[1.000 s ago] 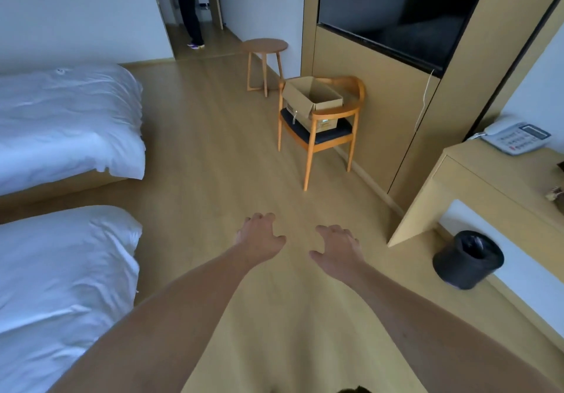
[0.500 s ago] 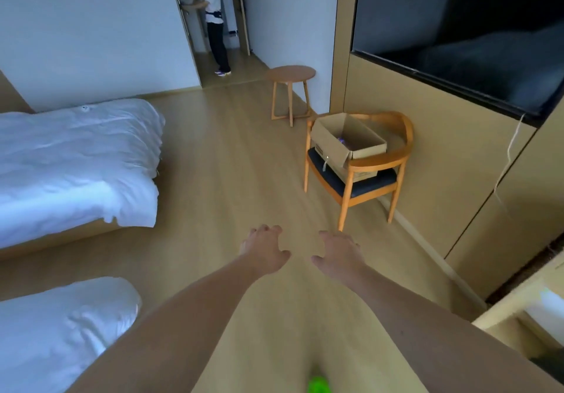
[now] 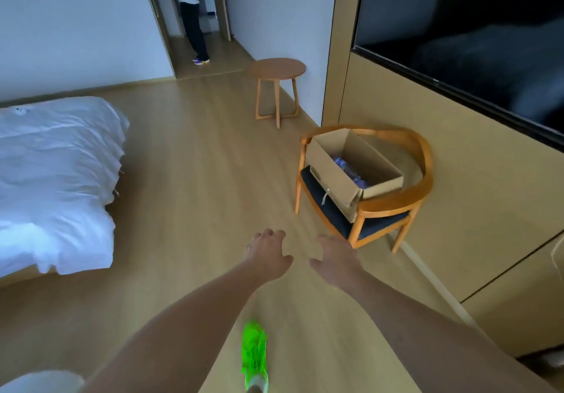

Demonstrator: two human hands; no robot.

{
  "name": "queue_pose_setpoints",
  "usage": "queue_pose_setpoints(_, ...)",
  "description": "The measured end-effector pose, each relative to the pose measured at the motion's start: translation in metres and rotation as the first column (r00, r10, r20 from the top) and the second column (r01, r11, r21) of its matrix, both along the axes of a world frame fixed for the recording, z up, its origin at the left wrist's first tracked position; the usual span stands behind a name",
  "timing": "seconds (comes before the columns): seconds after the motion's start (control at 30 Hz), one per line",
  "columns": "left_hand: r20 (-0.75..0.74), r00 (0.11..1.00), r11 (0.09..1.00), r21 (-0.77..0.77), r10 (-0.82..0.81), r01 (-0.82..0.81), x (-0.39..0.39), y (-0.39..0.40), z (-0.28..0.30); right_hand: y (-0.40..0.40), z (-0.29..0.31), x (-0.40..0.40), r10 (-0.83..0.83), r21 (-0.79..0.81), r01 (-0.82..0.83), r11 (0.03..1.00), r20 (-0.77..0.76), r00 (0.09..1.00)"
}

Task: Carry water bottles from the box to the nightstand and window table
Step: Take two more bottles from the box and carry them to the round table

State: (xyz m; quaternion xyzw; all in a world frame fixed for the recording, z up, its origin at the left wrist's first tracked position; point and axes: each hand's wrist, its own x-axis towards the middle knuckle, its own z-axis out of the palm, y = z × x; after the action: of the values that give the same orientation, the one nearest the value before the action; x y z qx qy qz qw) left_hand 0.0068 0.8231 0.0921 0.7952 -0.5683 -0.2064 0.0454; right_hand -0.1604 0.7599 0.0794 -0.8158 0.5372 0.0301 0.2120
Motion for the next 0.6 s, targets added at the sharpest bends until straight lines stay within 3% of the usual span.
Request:
queue_pose_setpoints(0.33,-0.056,0.986,0.986,0.056,-0.156,0.159,0.113,-0.248,0.007,-0.183,-0.013,0.084,-0.329,0.101,0.33,0.938,-0.034,0.944)
queue_pose_setpoints(0.6,-0.05,0.953,0.951,0.07,-0.299,0.302,0.12,-0.404,-0.006,-0.316,-0.018,0.099,-0.457,0.109,0.453,0.885,0.012,0.89)
